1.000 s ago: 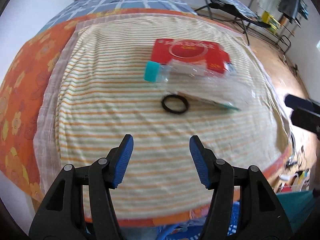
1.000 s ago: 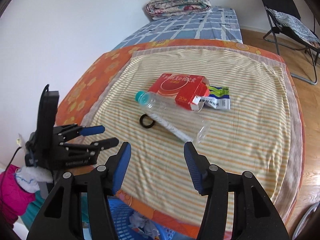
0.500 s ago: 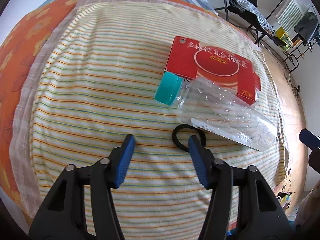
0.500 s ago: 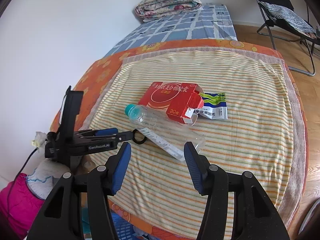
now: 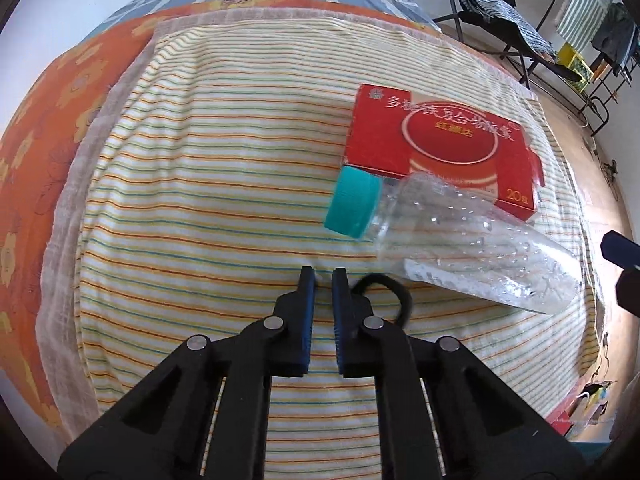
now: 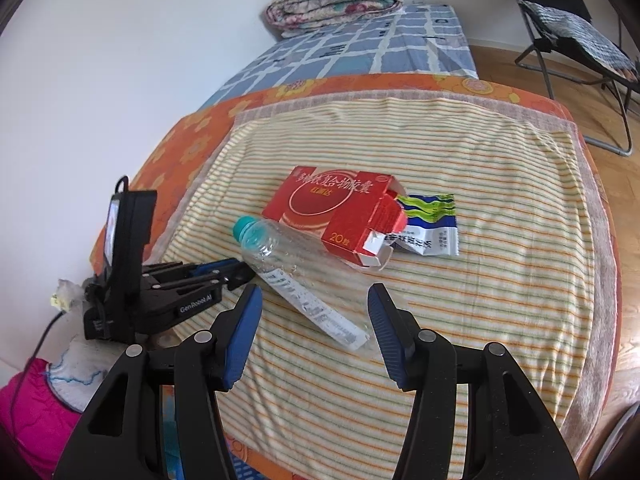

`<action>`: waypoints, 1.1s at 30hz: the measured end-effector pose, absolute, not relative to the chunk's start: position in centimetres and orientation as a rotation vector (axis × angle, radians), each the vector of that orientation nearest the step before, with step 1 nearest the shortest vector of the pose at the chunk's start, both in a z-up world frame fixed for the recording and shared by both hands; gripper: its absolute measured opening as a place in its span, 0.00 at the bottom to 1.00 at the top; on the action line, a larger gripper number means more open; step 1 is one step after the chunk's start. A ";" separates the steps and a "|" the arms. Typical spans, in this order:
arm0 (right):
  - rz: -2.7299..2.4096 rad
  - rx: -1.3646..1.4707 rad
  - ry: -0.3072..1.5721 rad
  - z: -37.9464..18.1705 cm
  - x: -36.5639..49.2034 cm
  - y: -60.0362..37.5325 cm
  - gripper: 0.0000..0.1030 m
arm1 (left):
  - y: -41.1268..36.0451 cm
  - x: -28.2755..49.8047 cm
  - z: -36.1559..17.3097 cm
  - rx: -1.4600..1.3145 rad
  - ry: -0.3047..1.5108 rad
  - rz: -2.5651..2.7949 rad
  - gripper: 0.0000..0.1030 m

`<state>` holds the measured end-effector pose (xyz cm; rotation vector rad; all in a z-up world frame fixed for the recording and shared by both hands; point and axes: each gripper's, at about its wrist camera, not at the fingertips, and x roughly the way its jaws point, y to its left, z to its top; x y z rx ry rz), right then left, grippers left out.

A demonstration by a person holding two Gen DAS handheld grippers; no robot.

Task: Collect trash
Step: 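Grasp the black hair tie with the left gripper while the right gripper grasps the clear plastic bottle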

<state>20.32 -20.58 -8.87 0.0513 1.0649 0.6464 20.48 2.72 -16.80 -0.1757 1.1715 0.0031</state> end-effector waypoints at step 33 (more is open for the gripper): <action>0.669 -0.400 1.122 -14.2 20.7 -14.8 0.63 | 2.3 19.2 -16.4 -0.225 1.239 -0.146 0.22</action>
